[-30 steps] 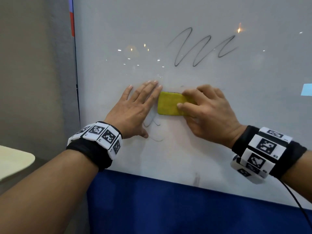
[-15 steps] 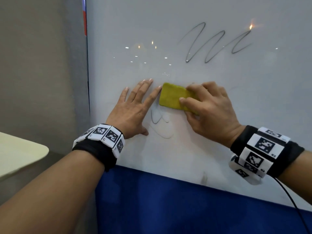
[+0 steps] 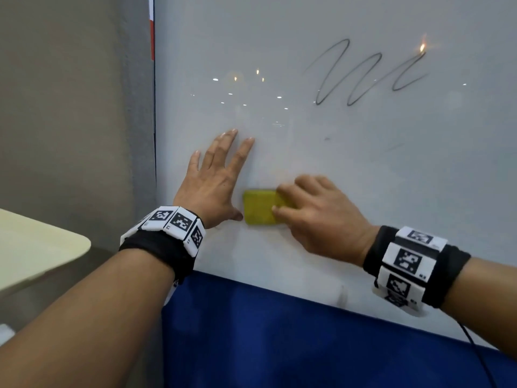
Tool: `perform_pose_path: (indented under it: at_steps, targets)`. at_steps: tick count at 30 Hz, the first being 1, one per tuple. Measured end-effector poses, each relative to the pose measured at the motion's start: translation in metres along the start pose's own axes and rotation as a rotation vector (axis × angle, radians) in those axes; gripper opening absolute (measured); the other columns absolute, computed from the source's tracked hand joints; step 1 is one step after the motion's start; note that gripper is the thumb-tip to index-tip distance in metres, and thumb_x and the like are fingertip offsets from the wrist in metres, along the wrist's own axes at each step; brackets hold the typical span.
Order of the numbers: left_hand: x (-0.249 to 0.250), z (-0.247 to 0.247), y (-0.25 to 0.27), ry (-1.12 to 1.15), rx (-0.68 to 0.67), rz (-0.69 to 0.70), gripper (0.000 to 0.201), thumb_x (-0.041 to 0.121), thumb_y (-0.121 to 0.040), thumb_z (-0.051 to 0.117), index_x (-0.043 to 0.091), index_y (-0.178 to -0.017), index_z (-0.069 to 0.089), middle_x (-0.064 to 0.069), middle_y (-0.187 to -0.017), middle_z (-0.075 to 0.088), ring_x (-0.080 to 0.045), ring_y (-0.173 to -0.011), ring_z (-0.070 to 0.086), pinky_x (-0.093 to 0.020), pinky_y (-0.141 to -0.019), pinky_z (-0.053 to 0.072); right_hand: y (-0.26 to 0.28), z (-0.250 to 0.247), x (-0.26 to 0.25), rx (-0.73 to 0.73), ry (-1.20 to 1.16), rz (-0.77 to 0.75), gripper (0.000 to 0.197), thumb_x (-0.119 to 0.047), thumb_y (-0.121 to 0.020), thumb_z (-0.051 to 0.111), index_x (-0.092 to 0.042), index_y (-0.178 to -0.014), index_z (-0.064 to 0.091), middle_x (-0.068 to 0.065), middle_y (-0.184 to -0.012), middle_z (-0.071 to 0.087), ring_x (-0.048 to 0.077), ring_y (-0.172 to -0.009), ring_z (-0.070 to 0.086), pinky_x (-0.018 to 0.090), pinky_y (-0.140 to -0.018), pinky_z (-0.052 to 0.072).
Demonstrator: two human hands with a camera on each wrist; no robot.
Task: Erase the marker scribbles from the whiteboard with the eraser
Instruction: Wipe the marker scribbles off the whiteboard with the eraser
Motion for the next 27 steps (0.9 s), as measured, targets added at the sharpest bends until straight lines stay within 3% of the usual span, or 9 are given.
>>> perform_pose_path:
  at_steps: [2,7,9,14,22,25,27]
  targets:
    - [-0.002,0.000,0.001,-0.015,0.001,-0.004,0.146,0.049,-0.058,0.089,0.037,-0.149,-0.024,0.005,-0.159,-0.022,-0.019,-0.150,-0.013,-0.054,-0.120,0.010,-0.002,0.001,0.001,-0.063,-0.008,-0.047,0.021,-0.017,-0.080,0.061,-0.019,-0.100,0.068,0.011,-0.113,0.064,0.035,-0.093,0.057,0.043,-0.077,0.044]
    - [-0.003,-0.004,0.000,-0.008,0.019,-0.013,0.144,0.042,-0.056,0.091,0.035,-0.152,-0.017,0.005,-0.160,-0.016,-0.017,-0.150,-0.009,-0.054,-0.120,0.013,-0.033,-0.021,0.039,0.079,0.012,0.200,0.025,-0.020,-0.072,0.063,-0.020,-0.096,0.070,0.010,-0.115,0.065,0.038,-0.097,0.058,0.042,-0.079,0.040]
    - [-0.003,-0.003,0.000,0.000,0.018,-0.013,0.143,0.041,-0.057,0.091,0.034,-0.152,-0.016,0.005,-0.160,-0.016,-0.018,-0.150,-0.009,-0.053,-0.120,0.013,-0.025,-0.012,0.021,0.085,0.012,0.175,0.023,-0.020,-0.074,0.062,-0.019,-0.096,0.070,0.011,-0.115,0.065,0.037,-0.096,0.056,0.042,-0.077,0.039]
    - [-0.003,-0.002,0.000,0.020,0.040,0.017,0.132,0.038,-0.067,0.085,0.034,-0.153,-0.015,0.001,-0.161,-0.014,-0.021,-0.150,-0.008,-0.051,-0.119,0.017,0.001,0.013,-0.015,-0.083,-0.038,-0.050,0.022,-0.019,-0.084,0.052,-0.020,-0.100,0.068,0.009,-0.114,0.064,0.033,-0.094,0.057,0.042,-0.078,0.043]
    - [-0.001,0.000,0.000,0.030,0.004,0.020,0.138,0.036,-0.065,0.089,0.031,-0.153,-0.017,0.002,-0.161,-0.019,-0.021,-0.150,-0.013,-0.046,-0.122,0.013,-0.004,0.006,-0.001,0.033,-0.039,0.055,0.023,-0.019,-0.079,0.065,-0.019,-0.101,0.070,0.010,-0.118,0.064,0.035,-0.096,0.057,0.042,-0.079,0.042]
    - [-0.005,0.001,0.001,0.046,0.000,0.036,0.128,0.018,-0.072,0.082,0.033,-0.153,-0.016,0.002,-0.161,-0.018,-0.020,-0.150,-0.012,-0.046,-0.122,0.014,0.008,0.018,-0.021,-0.048,-0.077,-0.065,0.020,-0.018,-0.081,0.060,-0.019,-0.099,0.068,0.010,-0.116,0.064,0.035,-0.093,0.057,0.043,-0.078,0.046]
    - [-0.007,-0.002,0.003,0.097,0.002,0.042,0.116,-0.005,-0.075,0.062,0.037,-0.153,-0.013,0.005,-0.162,-0.017,-0.018,-0.150,-0.012,-0.045,-0.122,0.015,0.005,0.016,-0.019,-0.090,-0.090,-0.124,0.020,-0.019,-0.079,0.059,-0.020,-0.097,0.068,0.009,-0.114,0.064,0.034,-0.091,0.057,0.042,-0.076,0.046]
Point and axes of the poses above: each hand's wrist, its own y-axis away from the middle knuckle, its own z-axis out of the palm, x = y × z, the point moved 4 cm from there along -y, towards the middle knuckle
